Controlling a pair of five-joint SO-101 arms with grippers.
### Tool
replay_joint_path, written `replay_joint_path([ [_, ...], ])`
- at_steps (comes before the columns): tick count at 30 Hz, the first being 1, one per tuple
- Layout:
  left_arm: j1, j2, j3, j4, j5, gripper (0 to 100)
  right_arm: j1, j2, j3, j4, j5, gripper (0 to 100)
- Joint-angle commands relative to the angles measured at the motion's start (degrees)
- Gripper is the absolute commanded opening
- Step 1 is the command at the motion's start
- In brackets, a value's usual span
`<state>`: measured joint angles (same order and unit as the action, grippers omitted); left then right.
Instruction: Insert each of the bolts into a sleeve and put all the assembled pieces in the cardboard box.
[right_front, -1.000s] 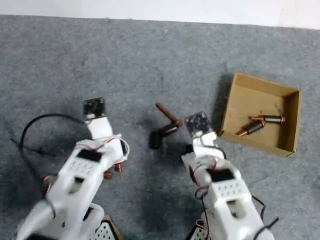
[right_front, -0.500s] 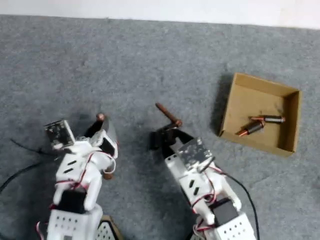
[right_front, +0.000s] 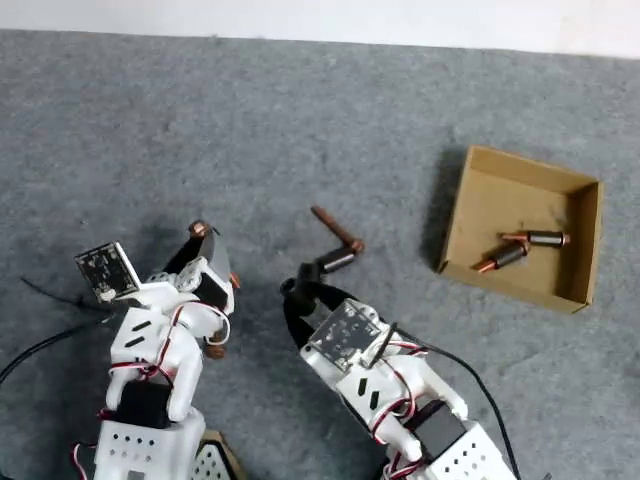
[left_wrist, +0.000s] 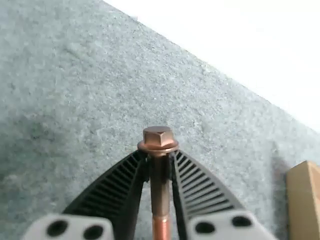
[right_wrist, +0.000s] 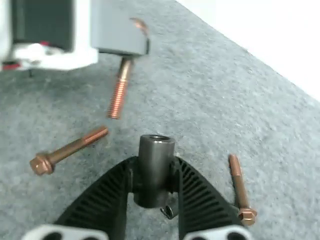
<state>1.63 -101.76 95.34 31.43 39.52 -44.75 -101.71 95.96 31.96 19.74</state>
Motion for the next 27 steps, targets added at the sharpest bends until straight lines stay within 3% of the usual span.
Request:
replay_joint_path([
  [1, -0.2, -0.7, -4.3, -1.2, 2.9, 1, -0.7, 0.5, 8.0, -0.7, 1.1, 0.4],
  [27, 16.4, -3.2, -10.5, 1.8, 3.5, 1, -0.7, 0.5, 8.0, -3.4, 5.5, 0.4],
])
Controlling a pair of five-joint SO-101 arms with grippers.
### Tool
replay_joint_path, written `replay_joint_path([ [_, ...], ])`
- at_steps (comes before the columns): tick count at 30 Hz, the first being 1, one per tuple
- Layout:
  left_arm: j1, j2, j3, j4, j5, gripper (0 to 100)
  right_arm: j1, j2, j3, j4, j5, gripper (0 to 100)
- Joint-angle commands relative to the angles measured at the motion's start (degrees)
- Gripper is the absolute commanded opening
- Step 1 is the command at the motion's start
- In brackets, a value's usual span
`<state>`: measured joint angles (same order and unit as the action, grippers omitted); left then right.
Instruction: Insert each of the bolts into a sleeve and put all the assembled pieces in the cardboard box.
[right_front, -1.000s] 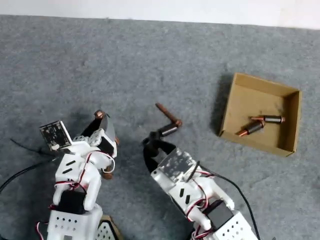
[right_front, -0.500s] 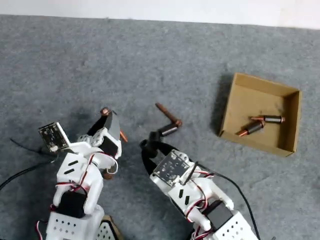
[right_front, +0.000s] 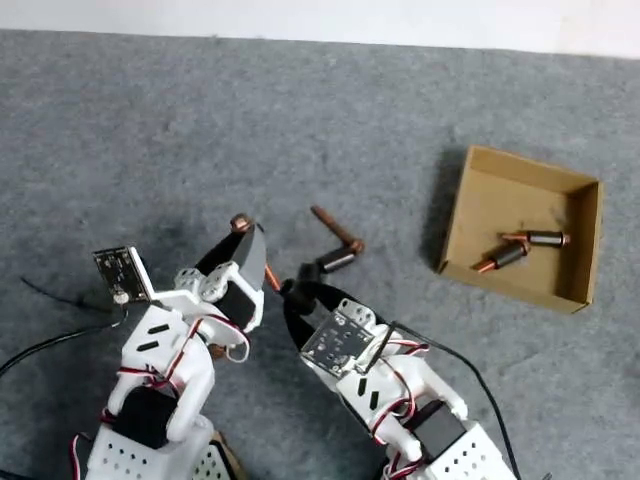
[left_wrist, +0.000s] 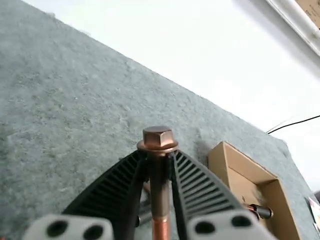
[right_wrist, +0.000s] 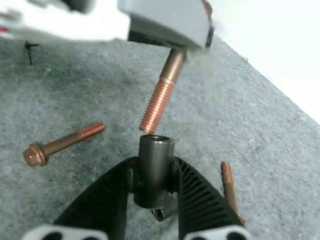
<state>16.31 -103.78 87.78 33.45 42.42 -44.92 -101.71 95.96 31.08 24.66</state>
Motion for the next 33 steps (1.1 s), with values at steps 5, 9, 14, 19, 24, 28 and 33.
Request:
replay_joint_path([
  [5, 1.8, -1.1, -2.9, -0.4, 0.7, 1, -1.3, 0.5, 8.0, -2.3, 0.6, 0.4],
  [9, 1.4, -1.1, -1.3, -5.6, 3.6, 1, -2.3, 0.6, 8.0, -2.2, 0.6, 0.4],
  [14, 1.9, -1.1, 4.3, -11.9, 3.5, 1, -2.2, 0.5, 8.0, -2.2, 0.6, 0.4],
  [19, 2.0, -1.1, 4.5, -12.0, 3.5, 1, -0.7, 0.0, 8.0, -2.5, 0.6, 0.4],
  [24, 2.0, -1.1, 4.5, -12.0, 3.5, 1, -0.4, 0.0, 8.0, -2.5, 0.6, 0.4],
  [28, 2.0, -1.1, 4.4, -12.0, 3.6, 1, -0.1, 0.0, 8.0, -2.5, 0.6, 0.4],
  [33, 2.7, -1.1, -1.4, -3.0, 3.9, 1, -0.1, 0.0, 8.0, -2.5, 0.6, 0.4],
])
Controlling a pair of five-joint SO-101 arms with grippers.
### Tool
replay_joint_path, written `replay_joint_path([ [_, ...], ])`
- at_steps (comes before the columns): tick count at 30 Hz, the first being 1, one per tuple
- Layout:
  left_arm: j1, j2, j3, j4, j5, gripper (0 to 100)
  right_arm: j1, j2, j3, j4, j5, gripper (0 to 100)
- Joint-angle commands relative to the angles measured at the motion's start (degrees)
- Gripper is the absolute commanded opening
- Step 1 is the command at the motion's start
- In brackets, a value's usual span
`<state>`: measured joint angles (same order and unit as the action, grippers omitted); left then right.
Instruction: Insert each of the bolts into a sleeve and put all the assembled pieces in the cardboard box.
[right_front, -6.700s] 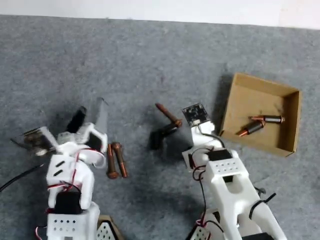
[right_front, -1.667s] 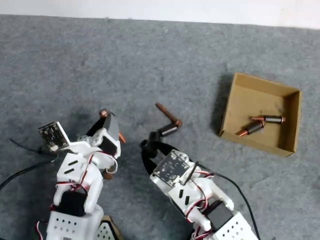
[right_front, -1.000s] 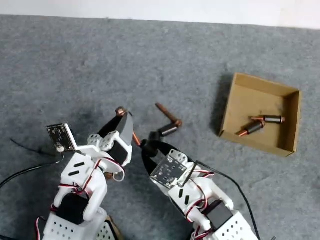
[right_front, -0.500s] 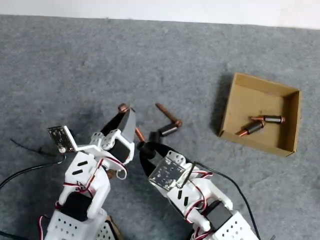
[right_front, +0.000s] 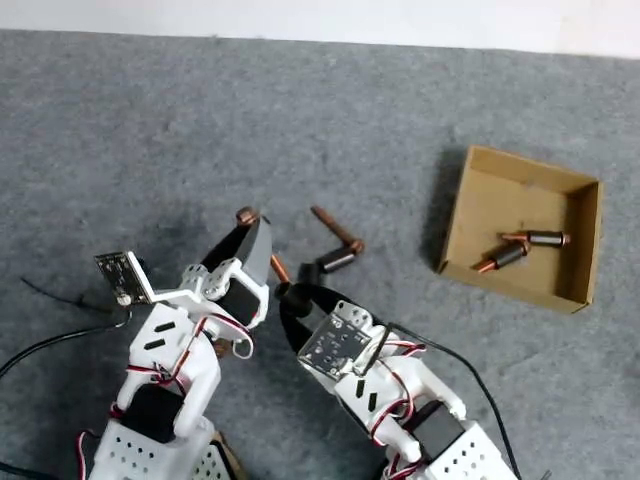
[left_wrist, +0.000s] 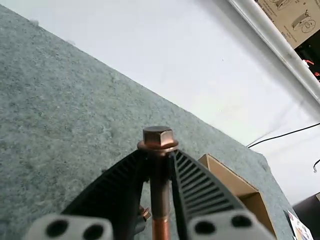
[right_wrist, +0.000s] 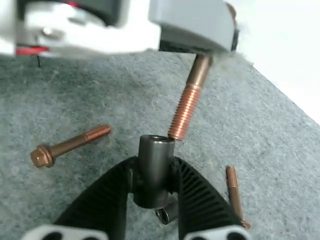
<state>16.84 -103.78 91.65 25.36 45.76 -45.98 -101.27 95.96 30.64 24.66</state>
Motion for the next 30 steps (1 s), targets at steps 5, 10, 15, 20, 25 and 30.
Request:
replay_joint_path([
  [5, 5.6, -1.1, -7.2, 10.0, 0.4, 1, 0.9, -0.5, 8.0, -2.1, 0.6, 0.4],
  [10, 4.1, -1.1, -4.5, 9.8, 0.3, 1, 0.9, -0.5, 7.9, -2.1, 0.6, 0.4],
  [15, 4.2, -1.1, -4.1, 9.9, 0.2, 1, 1.5, -0.5, 7.9, -2.1, 0.5, 0.4],
  [20, 4.3, -1.1, -3.3, 9.9, 0.2, 1, 1.8, -0.5, 7.9, -2.1, 0.6, 0.4],
  [25, 4.4, -1.1, -3.2, 10.1, -0.3, 1, 1.9, -0.5, 7.9, -1.9, 0.5, 0.4],
  [30, 4.6, -1.1, -2.2, 10.0, -8.2, 1, 3.3, -0.5, 8.0, -1.9, 0.4, 0.4],
])
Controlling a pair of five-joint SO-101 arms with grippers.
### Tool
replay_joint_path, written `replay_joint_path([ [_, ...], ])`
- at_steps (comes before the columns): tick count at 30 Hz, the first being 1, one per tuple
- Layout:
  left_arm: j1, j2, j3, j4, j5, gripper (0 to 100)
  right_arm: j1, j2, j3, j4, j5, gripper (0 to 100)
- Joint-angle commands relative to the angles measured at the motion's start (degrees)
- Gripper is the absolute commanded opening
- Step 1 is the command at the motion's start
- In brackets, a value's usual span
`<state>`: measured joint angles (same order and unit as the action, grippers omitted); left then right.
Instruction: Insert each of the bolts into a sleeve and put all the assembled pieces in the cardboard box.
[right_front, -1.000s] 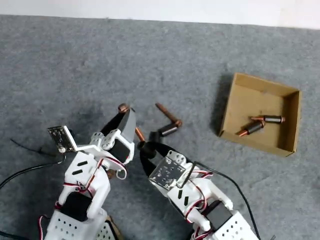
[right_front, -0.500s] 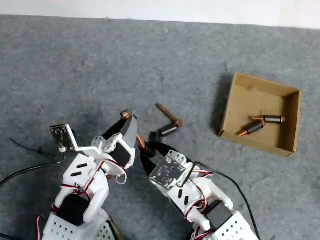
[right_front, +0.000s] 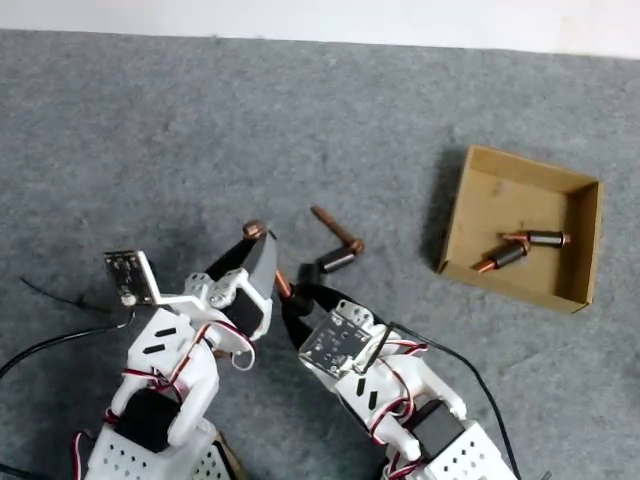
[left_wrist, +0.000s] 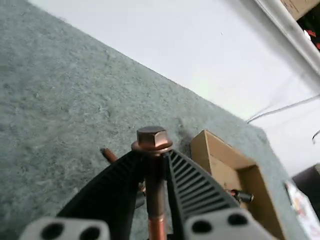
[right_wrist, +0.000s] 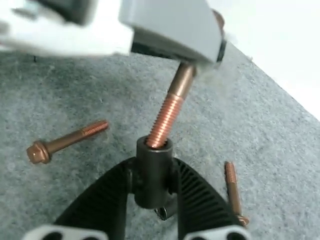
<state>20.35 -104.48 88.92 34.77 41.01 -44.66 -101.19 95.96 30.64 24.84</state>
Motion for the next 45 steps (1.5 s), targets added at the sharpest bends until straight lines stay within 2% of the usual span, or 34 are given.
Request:
replay_joint_path([
  [1, 1.2, -0.4, 0.8, 0.5, -3.8, 1, 2.0, -0.6, 8.0, -1.9, 0.2, 0.4],
  [7, 5.3, -0.4, 1.3, 0.8, -5.4, 1, 2.1, -0.6, 8.0, -1.9, 0.2, 0.4],
  [16, 5.3, -0.4, 3.5, 0.4, -6.1, 1, 2.1, -0.6, 7.9, -1.9, 0.2, 0.4],
  [20, 5.5, -0.4, 5.5, -3.1, -6.1, 1, 2.1, -0.6, 7.9, -1.9, 0.2, 0.4],
  [27, 4.1, -0.4, 6.1, -4.0, 3.3, 1, 3.2, -0.7, 7.8, -2.2, 0.1, 0.4],
  [30, 4.2, -0.4, 6.2, -3.9, 3.8, 1, 3.7, -0.7, 7.8, -2.2, -0.4, 0.4],
  [35, 5.4, -0.4, 7.6, -4.1, 4.0, 1, 5.8, -0.7, 7.8, -4.0, -7.4, 0.5],
  [45, 5.3, -0.4, 7.7, -4.1, 3.6, 1, 6.1, -0.7, 7.7, -4.5, -7.5, 0.6],
])
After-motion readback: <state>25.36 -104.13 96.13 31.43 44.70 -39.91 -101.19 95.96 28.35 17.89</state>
